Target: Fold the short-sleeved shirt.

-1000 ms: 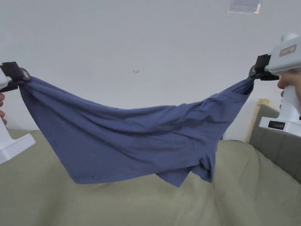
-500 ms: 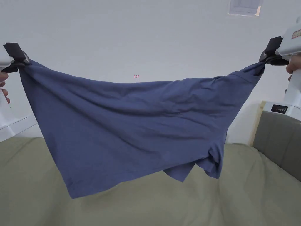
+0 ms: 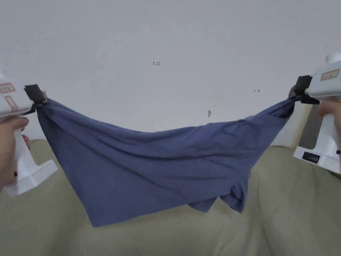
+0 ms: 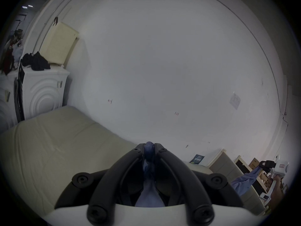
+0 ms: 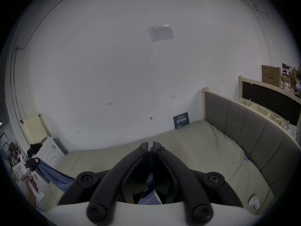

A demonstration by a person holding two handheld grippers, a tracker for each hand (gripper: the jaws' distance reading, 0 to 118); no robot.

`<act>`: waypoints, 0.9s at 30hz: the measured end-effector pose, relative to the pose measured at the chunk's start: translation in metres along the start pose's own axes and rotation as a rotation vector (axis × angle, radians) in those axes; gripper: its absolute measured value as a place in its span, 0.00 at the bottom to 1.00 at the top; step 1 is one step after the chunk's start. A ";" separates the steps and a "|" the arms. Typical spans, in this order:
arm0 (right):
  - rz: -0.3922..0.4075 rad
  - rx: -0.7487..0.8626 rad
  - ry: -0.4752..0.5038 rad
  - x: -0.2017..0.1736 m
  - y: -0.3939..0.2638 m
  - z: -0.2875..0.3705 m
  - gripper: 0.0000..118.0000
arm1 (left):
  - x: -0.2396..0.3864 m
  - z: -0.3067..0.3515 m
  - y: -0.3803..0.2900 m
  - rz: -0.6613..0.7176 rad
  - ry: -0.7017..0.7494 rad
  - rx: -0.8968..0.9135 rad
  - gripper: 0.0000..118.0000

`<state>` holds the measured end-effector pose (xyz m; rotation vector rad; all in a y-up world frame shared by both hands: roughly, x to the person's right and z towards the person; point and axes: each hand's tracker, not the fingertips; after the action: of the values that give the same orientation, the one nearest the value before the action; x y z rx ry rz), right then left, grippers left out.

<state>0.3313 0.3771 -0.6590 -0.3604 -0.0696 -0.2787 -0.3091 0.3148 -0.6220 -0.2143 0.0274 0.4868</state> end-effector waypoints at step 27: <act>-0.023 -0.417 -0.099 0.146 -0.401 0.182 0.05 | -0.154 0.237 -0.302 0.035 0.150 -0.517 0.10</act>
<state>0.3556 0.0449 -0.3364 -0.7881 -0.1132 -0.2979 -0.3099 0.0330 -0.3185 -0.7582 0.0517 0.5055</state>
